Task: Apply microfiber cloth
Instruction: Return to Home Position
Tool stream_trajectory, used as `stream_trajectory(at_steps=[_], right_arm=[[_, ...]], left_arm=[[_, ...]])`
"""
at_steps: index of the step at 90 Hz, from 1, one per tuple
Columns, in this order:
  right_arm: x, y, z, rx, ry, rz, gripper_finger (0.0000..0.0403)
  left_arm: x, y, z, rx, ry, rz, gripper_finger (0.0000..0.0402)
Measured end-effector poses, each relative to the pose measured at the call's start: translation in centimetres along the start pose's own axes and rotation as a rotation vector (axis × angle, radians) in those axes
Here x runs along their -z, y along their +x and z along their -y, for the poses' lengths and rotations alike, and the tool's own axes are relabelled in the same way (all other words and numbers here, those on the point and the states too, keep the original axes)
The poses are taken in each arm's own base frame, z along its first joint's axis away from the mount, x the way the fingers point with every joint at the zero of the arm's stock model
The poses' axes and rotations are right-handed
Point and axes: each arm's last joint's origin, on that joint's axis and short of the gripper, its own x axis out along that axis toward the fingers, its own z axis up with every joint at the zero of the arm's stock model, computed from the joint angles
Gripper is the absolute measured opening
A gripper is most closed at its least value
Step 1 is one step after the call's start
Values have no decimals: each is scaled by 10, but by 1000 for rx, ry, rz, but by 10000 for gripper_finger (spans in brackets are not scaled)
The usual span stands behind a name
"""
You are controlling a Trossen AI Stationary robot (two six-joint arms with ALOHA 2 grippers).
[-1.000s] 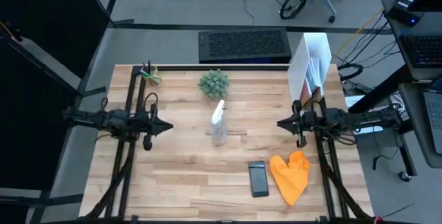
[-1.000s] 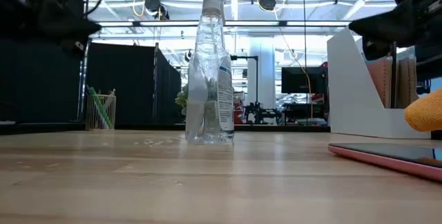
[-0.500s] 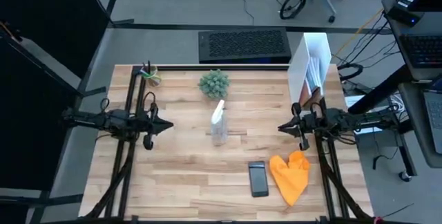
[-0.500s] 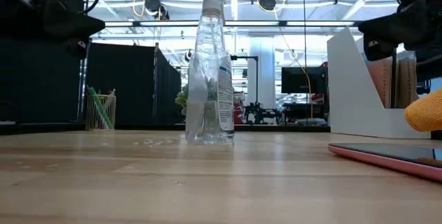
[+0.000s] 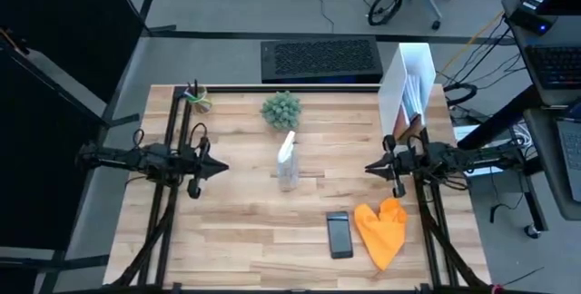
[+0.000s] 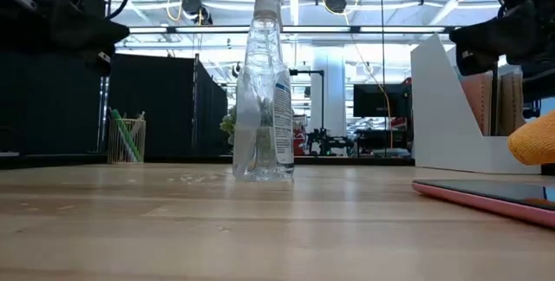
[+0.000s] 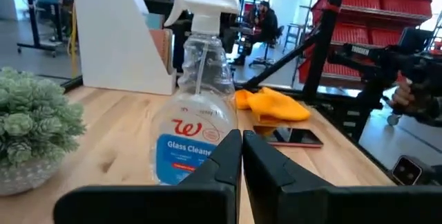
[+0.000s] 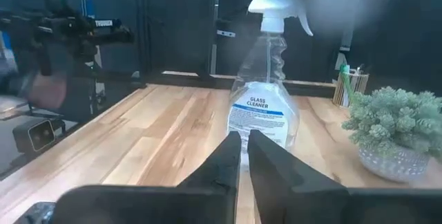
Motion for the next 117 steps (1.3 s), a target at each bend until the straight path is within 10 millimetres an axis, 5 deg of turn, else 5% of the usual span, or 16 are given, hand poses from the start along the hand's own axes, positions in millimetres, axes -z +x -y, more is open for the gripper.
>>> stream_trajectory(at_steps=[18, 117], right_arm=[[1, 1, 0, 1, 134, -11, 12], [1, 1, 0, 2, 135, -10, 11]], left_arm=[[0, 0, 0, 0, 0, -2, 0], [0, 0, 0, 0, -1, -2, 0]])
